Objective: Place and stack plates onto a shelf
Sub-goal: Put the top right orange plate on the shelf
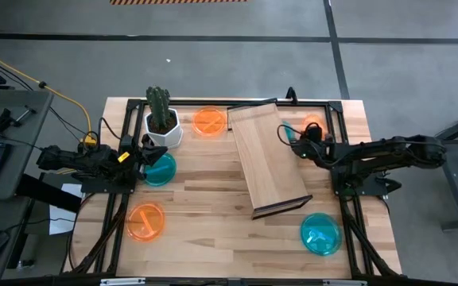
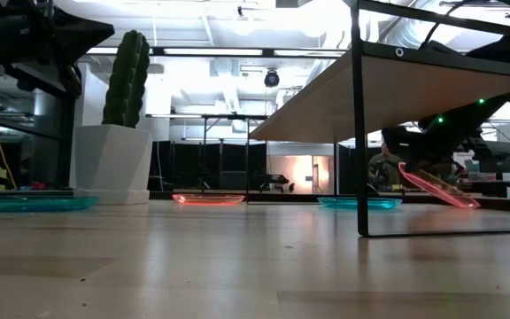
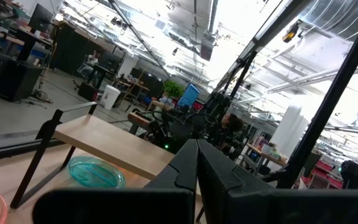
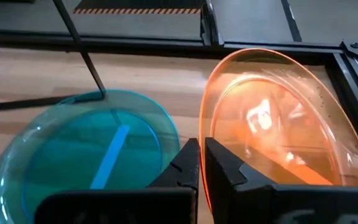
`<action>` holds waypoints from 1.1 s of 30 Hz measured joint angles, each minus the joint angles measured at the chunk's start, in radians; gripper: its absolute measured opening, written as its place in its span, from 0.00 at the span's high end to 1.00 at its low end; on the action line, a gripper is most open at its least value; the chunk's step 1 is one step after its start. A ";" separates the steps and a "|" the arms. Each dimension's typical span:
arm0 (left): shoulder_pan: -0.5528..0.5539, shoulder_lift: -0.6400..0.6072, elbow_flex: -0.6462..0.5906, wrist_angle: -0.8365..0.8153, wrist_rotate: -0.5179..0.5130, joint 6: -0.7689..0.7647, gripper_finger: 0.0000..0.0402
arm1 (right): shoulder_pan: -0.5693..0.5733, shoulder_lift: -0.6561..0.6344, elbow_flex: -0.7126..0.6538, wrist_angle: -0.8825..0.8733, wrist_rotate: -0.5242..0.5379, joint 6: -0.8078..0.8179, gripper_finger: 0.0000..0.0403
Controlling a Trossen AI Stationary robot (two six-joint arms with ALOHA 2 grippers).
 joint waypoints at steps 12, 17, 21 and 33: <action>0.000 0.000 0.000 0.000 0.000 0.000 1.00 | 0.001 -0.148 0.000 0.002 0.026 -0.067 1.00; 0.000 0.000 0.000 0.000 0.000 0.000 1.00 | 0.001 -0.202 0.000 0.002 0.040 -0.089 1.00; 0.000 0.000 0.000 0.000 0.000 0.000 1.00 | 0.001 -0.228 0.000 0.002 0.041 -0.100 1.00; 0.000 0.000 0.000 0.000 0.000 0.000 1.00 | -0.138 -0.229 0.000 0.000 -0.083 -0.093 1.00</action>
